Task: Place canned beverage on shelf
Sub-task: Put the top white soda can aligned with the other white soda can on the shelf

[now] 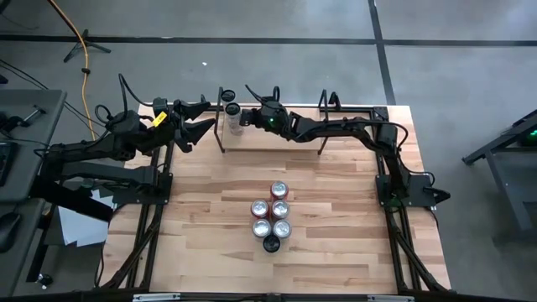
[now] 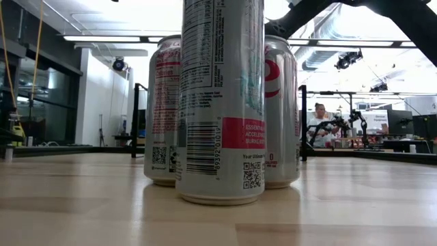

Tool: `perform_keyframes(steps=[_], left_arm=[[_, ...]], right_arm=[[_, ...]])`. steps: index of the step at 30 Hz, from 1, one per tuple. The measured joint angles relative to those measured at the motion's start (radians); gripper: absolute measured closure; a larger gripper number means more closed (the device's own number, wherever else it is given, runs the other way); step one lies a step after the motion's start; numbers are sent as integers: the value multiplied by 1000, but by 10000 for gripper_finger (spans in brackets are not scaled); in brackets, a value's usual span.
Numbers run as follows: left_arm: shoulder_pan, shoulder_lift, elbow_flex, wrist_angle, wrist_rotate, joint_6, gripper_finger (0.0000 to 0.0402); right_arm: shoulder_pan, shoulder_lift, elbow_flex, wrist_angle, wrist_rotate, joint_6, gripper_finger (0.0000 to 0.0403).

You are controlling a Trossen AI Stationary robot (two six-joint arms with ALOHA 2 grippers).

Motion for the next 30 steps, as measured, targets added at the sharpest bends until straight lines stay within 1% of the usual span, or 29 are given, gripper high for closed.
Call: perform_keyframes(steps=[3, 8, 13, 15, 17, 21, 24, 26, 27, 29, 30], left_arm=[[0, 0, 0, 0, 0, 0, 30], [0, 0, 0, 0, 0, 0, 30], [0, 0, 0, 0, 0, 0, 30], [0, 0, 0, 0, 0, 8, 30], [0, 0, 0, 0, -5, 31, 30], [0, 0, 0, 0, -25, 52, 30], [0, 0, 0, 0, -48, 54, 30], [0, 0, 0, 0, -69, 65, 30], [0, 0, 0, 0, -74, 71, 30], [0, 0, 0, 0, -80, 78, 30], [0, 0, 0, 1, -80, 78, 30]], right_arm=[[-2, 0, 42, -63, -20, -102, 403], [-6, -62, 96, -266, -36, -310, 403], [-16, -171, 87, -577, -60, -534, 403], [-14, -236, 31, -636, -52, -596, 403], [-11, -324, -77, -638, -55, -605, 403], [23, -573, -344, -573, -4, -557, 403], [89, -761, -498, -510, 9, -502, 403], [143, -846, -558, -497, 12, -468, 403], [165, -873, -574, -497, 33, -449, 403], [193, -889, -584, -487, 78, -418, 403], [195, -877, -583, -470, 80, -408, 403]])
